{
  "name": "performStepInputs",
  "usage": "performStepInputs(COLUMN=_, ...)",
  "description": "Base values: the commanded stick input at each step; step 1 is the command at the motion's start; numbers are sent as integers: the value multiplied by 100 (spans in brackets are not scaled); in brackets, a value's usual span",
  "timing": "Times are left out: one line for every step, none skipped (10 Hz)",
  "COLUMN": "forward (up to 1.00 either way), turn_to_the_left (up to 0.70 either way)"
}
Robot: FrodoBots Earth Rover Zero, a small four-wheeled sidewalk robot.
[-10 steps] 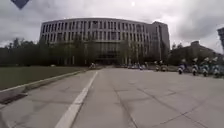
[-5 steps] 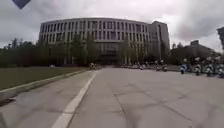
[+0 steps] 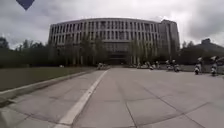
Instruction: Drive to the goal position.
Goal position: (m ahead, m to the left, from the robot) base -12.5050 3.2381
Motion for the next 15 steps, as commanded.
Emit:
performStepInputs(forward=35, turn_to_the_left=0)
performStepInputs(forward=8, turn_to_the_left=0)
performStepInputs(forward=6, turn_to_the_left=0)
performStepInputs(forward=6, turn_to_the_left=0)
performStepInputs(forward=6, turn_to_the_left=0)
performStepInputs(forward=6, turn_to_the_left=0)
performStepInputs(forward=6, turn_to_the_left=0)
performStepInputs(forward=6, turn_to_the_left=0)
performStepInputs(forward=6, turn_to_the_left=0)
performStepInputs(forward=6, turn_to_the_left=0)
performStepInputs(forward=6, turn_to_the_left=0)
performStepInputs(forward=7, turn_to_the_left=0)
performStepInputs(forward=6, turn_to_the_left=0)
performStepInputs(forward=6, turn_to_the_left=0)
performStepInputs(forward=6, turn_to_the_left=0)
